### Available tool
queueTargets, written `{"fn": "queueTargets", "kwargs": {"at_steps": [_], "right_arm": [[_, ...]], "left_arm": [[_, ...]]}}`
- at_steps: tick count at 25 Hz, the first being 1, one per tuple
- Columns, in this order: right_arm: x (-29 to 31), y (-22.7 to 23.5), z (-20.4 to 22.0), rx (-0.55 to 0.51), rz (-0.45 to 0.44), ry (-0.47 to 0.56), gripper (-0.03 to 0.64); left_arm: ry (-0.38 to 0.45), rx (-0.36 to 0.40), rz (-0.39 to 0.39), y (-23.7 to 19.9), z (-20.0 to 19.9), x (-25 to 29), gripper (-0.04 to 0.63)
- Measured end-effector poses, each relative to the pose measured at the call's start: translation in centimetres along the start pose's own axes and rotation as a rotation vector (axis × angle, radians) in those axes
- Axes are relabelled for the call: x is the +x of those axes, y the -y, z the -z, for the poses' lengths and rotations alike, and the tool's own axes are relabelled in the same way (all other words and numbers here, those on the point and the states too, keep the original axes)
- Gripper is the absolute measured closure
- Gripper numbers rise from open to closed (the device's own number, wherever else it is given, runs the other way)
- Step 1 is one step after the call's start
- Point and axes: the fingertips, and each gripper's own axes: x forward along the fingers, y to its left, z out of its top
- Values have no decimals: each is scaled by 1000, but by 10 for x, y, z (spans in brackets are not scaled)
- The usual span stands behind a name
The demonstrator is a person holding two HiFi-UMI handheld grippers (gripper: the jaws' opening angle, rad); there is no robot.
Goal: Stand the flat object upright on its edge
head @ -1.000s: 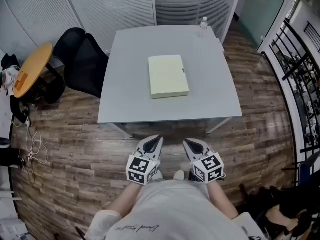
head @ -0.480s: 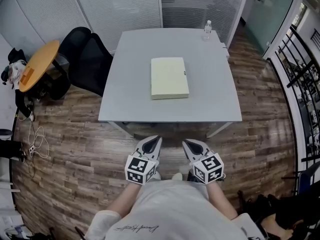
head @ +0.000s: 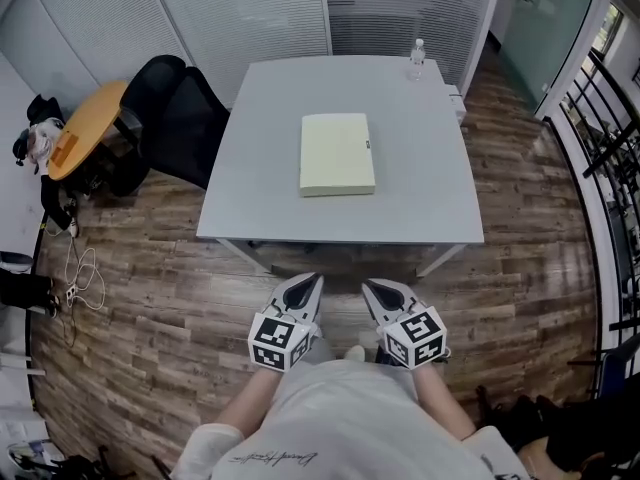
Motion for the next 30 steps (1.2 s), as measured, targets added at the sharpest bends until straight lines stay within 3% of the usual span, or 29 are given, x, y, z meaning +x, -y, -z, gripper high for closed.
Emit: {"fn": "queueTargets", "kwargs": {"at_steps": [16,30], "right_arm": [[14,23,-9,-2,23,0,592],[82,65,-40,10,53,-24,592]], "left_arm": [[12,41,21,-11,-8,30,583],[14,11,57,-76,-29,91,583]]}}
